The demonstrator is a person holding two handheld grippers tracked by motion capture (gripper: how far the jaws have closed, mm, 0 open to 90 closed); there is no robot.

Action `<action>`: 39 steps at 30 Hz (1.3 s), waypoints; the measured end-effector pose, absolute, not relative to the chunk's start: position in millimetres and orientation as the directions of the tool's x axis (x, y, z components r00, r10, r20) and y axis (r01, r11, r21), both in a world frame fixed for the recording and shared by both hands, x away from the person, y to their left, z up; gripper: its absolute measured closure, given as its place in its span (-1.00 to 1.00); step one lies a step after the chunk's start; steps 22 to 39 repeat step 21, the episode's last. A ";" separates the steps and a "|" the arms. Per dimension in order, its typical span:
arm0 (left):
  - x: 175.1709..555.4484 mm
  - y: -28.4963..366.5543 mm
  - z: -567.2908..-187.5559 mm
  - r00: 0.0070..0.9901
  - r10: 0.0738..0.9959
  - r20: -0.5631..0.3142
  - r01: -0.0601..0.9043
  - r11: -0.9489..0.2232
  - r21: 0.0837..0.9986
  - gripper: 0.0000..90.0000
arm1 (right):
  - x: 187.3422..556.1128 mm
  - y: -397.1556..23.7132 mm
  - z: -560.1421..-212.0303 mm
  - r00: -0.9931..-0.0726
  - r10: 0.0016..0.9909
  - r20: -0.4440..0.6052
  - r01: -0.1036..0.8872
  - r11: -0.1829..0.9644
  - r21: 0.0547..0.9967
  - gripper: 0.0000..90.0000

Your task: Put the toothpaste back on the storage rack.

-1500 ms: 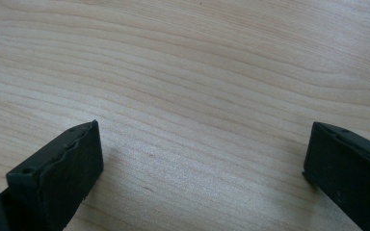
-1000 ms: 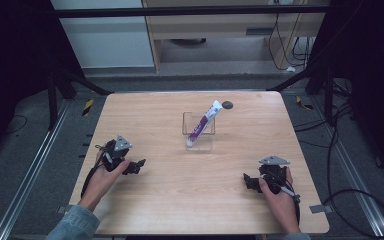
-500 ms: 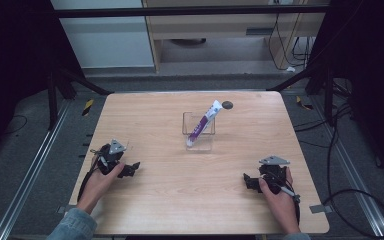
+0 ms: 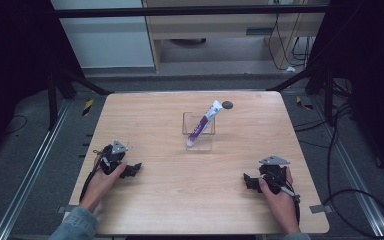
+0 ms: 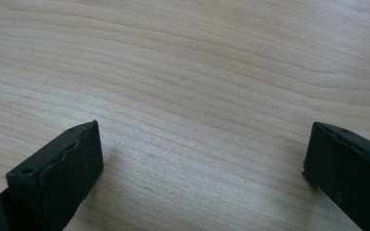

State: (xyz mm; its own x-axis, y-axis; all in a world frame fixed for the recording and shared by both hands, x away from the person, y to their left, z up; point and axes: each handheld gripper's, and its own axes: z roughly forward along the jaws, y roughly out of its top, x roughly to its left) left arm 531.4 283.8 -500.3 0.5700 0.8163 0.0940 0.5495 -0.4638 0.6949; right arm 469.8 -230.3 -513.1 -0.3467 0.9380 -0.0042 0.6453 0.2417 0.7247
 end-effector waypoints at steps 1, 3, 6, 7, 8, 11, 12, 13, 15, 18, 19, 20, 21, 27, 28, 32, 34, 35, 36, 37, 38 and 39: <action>532.3 283.2 -501.4 0.567 0.819 0.090 0.551 -0.458 0.697 -0.91 | 469.9 -230.3 -513.1 -0.347 0.938 -0.005 0.645 0.242 0.725 -0.99; 534.1 283.1 -503.0 0.565 0.821 0.082 0.552 -0.450 0.702 -0.92 | 469.8 -230.3 -513.1 -0.346 0.938 -0.005 0.645 0.242 0.725 -0.99; 535.6 283.0 -504.7 0.564 0.823 0.073 0.547 -0.438 0.713 -0.93 | 469.8 -230.3 -513.1 -0.346 0.938 -0.004 0.645 0.241 0.725 -0.99; 536.1 283.5 -505.7 0.564 0.823 0.066 0.547 -0.432 0.717 -0.94 | 469.8 -230.3 -513.1 -0.347 0.938 -0.004 0.645 0.242 0.725 -0.99; 536.9 284.0 -506.6 0.565 0.824 0.051 0.551 -0.423 0.719 -0.95 | 469.9 -230.3 -513.1 -0.347 0.938 -0.005 0.645 0.242 0.725 -0.99; 539.5 285.8 -507.5 0.563 0.826 0.023 0.567 -0.406 0.716 -0.97 | 469.8 -230.3 -513.1 -0.346 0.938 -0.005 0.645 0.242 0.725 -0.99; 539.8 285.7 -507.6 0.564 0.826 0.023 0.568 -0.407 0.715 -0.98 | 469.8 -230.3 -513.1 -0.347 0.938 -0.004 0.645 0.242 0.725 -0.99; 540.1 285.6 -507.6 0.566 0.824 0.023 0.567 -0.410 0.714 -0.98 | 469.9 -230.4 -513.1 -0.347 0.938 -0.006 0.644 0.243 0.725 -0.99; 541.5 285.8 -507.6 0.578 0.816 0.024 0.564 -0.420 0.711 -1.00 | 469.8 -230.3 -513.1 -0.346 0.938 -0.005 0.645 0.242 0.725 -0.99; 542.2 285.8 -507.8 0.581 0.814 0.019 0.564 -0.419 0.712 -1.00 | 469.8 -230.3 -513.1 -0.346 0.938 -0.005 0.645 0.242 0.725 -0.99; 542.3 285.8 -507.9 0.581 0.814 0.019 0.564 -0.419 0.712 -1.00 | 469.8 -230.3 -513.1 -0.346 0.938 -0.006 0.645 0.242 0.725 -0.99; 542.3 285.8 -507.9 0.580 0.814 0.018 0.564 -0.418 0.712 -1.00 | 469.8 -230.3 -513.2 -0.346 0.938 -0.006 0.645 0.243 0.725 -0.99; 542.4 285.8 -507.9 0.580 0.815 0.018 0.565 -0.418 0.712 -1.00 | 469.8 -230.3 -513.1 -0.346 0.938 -0.005 0.645 0.242 0.725 -0.99; 542.4 285.8 -507.9 0.580 0.815 0.018 0.565 -0.418 0.712 -1.00 | 469.8 -230.3 -513.1 -0.346 0.938 -0.005 0.645 0.242 0.725 -0.99; 542.4 285.8 -507.9 0.580 0.815 0.018 0.565 -0.418 0.712 -1.00 | 469.8 -230.3 -513.1 -0.346 0.938 -0.005 0.645 0.242 0.725 -0.99; 542.4 285.8 -507.9 0.580 0.815 0.018 0.565 -0.418 0.712 -1.00 | 469.8 -230.3 -513.1 -0.346 0.938 -0.005 0.645 0.242 0.725 -0.99; 542.4 285.8 -507.9 0.580 0.815 0.018 0.565 -0.418 0.712 -1.00 | 469.8 -230.3 -513.1 -0.346 0.938 -0.005 0.645 0.242 0.725 -0.99; 542.4 285.8 -507.9 0.580 0.815 0.018 0.565 -0.418 0.712 -1.00 | 469.8 -230.3 -513.1 -0.346 0.938 -0.005 0.645 0.242 0.725 -0.99; 542.4 285.8 -507.9 0.580 0.815 0.018 0.565 -0.418 0.712 -1.00 | 469.8 -230.3 -513.1 -0.346 0.938 -0.005 0.645 0.242 0.725 -0.99; 542.4 285.8 -507.9 0.580 0.815 0.018 0.565 -0.418 0.712 -1.00 | 469.8 -230.3 -513.1 -0.346 0.938 -0.005 0.645 0.242 0.725 -0.99; 542.4 285.8 -507.9 0.580 0.815 0.018 0.565 -0.418 0.712 -1.00 | 469.8 -230.3 -513.1 -0.346 0.938 -0.005 0.645 0.242 0.725 -0.99; 542.4 285.8 -507.9 0.580 0.815 0.018 0.565 -0.418 0.712 -1.00 | 469.8 -230.3 -513.1 -0.346 0.938 -0.005 0.645 0.242 0.725 -0.99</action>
